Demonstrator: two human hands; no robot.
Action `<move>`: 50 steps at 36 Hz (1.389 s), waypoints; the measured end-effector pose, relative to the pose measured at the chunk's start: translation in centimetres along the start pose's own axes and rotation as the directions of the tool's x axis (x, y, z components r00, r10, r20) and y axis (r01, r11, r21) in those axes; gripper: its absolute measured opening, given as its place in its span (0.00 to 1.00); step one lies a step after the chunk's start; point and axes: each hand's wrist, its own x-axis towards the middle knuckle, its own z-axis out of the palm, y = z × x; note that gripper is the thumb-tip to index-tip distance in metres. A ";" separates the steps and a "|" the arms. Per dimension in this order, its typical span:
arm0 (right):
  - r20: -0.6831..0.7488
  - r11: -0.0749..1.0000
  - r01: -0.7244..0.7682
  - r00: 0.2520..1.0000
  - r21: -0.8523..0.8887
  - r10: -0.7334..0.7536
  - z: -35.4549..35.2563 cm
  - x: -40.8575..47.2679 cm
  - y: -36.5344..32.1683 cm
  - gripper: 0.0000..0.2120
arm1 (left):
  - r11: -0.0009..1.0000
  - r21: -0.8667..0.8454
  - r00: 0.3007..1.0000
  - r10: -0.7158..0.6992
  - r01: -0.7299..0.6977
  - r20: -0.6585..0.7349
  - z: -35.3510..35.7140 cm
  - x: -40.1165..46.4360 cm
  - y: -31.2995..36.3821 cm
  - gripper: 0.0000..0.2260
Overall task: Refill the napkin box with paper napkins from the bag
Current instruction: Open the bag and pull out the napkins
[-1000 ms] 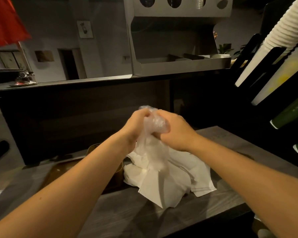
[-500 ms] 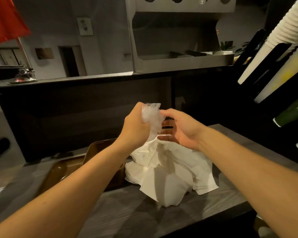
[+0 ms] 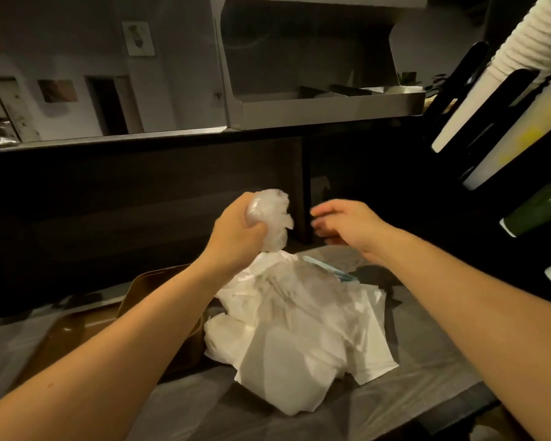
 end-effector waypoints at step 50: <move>0.220 0.964 0.224 0.957 -0.143 -0.190 2.0 -1.7 -1.3 0.17 | 0.929 0.123 0.937 -0.343 0.350 -0.073 -0.7 0.1 -1.1 0.08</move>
